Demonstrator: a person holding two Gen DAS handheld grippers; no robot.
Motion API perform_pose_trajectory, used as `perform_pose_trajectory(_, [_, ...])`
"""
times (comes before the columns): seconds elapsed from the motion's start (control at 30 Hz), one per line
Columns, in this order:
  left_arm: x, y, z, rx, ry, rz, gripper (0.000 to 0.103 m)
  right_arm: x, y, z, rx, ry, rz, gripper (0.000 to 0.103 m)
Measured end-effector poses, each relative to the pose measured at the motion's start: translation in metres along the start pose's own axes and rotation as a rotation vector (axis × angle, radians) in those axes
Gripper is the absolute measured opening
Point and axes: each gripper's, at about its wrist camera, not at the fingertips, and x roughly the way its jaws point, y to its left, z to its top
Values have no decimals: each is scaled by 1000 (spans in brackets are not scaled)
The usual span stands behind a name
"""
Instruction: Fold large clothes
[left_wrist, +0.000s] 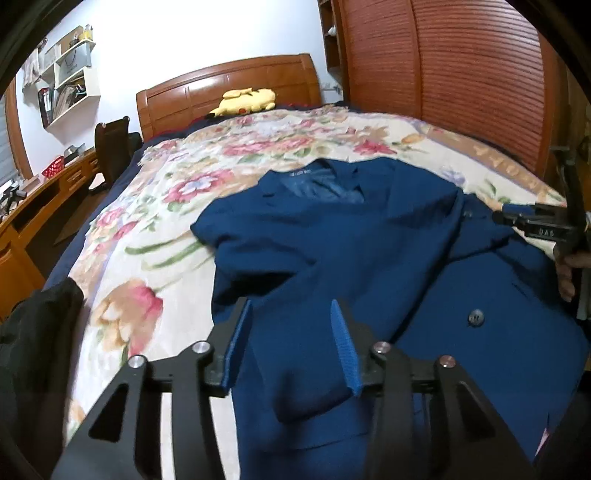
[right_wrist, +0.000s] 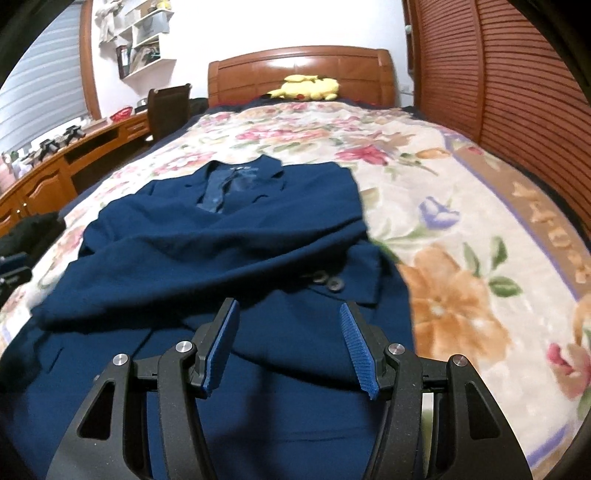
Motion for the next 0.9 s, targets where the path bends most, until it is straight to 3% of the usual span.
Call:
perform_pose_trajectory(0.07, [5, 5, 5, -2, 4, -3, 53, -1, -7, 0, 15, -1, -7, 58])
perform_pose_trajectory(0.27, [38, 13, 13, -15, 53, 27, 54, 6, -12, -2, 35, 18, -6, 58])
perform_pose_trajectory(0.6, [98, 23, -4, -5, 213, 76, 54, 12, -9, -5, 25, 37, 4, 58])
perform_pose_trajectory(0.9, [104, 31, -19, -68, 227, 21, 53, 15, -5, -5, 4, 45, 5, 58])
